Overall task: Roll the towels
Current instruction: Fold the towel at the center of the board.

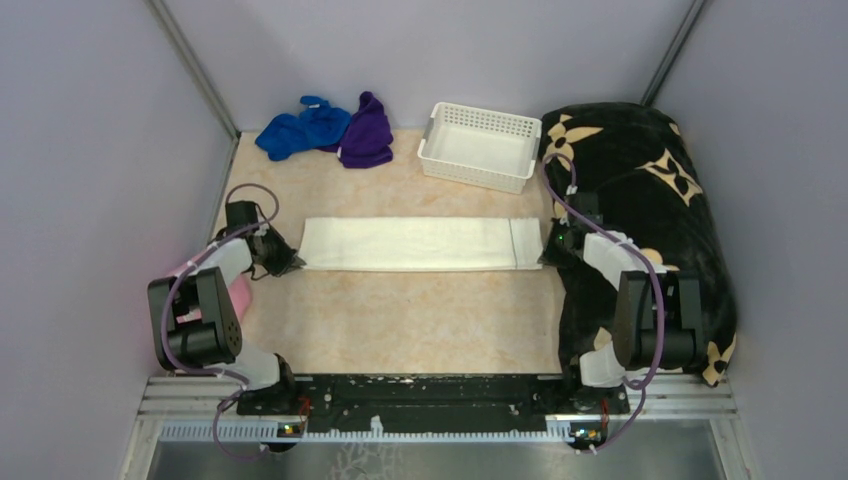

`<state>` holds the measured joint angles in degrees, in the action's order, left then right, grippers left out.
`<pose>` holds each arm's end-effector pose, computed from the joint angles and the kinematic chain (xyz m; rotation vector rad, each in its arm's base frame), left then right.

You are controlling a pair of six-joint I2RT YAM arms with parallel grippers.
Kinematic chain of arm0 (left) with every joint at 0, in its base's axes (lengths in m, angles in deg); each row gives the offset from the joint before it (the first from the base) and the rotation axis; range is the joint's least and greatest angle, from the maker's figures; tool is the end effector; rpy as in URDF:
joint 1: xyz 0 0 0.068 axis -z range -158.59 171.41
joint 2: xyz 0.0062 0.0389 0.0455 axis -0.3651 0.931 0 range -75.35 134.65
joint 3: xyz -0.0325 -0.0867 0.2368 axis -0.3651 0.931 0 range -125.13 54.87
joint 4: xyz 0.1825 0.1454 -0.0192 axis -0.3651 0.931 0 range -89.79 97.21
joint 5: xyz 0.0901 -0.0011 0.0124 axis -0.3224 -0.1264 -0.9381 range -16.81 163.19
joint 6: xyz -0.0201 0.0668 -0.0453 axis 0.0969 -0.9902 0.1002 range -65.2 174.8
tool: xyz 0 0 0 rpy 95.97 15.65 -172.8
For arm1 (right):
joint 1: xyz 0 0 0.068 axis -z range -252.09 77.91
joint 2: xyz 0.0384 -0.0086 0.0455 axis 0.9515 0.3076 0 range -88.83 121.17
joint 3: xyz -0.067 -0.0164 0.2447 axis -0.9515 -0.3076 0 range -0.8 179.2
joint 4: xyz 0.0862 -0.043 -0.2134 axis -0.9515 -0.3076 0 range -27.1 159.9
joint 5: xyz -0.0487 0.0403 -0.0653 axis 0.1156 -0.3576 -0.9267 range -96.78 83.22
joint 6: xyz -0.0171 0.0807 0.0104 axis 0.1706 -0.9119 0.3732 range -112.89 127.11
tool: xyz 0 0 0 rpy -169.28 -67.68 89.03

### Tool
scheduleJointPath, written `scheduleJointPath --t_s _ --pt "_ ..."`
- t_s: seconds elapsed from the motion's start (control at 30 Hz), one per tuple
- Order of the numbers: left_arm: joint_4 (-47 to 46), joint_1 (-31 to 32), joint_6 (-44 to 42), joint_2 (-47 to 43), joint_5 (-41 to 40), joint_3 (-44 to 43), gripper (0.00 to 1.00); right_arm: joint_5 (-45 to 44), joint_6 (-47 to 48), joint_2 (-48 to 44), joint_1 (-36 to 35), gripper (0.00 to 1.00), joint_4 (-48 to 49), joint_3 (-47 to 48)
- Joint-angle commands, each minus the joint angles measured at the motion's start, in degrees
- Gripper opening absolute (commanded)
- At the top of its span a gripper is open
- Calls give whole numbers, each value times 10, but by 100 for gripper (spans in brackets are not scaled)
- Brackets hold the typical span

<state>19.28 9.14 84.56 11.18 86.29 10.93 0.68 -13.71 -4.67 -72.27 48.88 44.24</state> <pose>0.2705 0.0419 0.1287 -0.8814 2.5097 -0.4037 0.2729 0.0102 0.1410 0.4272 2.6026 0.2974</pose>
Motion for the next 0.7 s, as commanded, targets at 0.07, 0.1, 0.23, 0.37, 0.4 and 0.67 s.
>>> scheduleJointPath --t_s 0.07,0.1,0.23,0.37,0.4,0.67 --pt "-4 -6 -10 -17 7 -81 1 -8 -13 -23 8 0 -18 73" --pt "-4 -6 -8 -8 11 -98 1 -11 -13 -18 8 0 -19 89" --pt "2 -6 -2 39 25 -171 1 -28 -14 19 8 0 -19 162" --pt "-11 -6 -2 72 33 -230 1 -30 -18 52 7 0 -17 218" --pt "-17 -6 1 78 38 -241 1 -27 -19 57 7 0 -10 224" --pt "-33 -6 15 92 69 -226 2 -11 -13 68 8 0 -14 212"
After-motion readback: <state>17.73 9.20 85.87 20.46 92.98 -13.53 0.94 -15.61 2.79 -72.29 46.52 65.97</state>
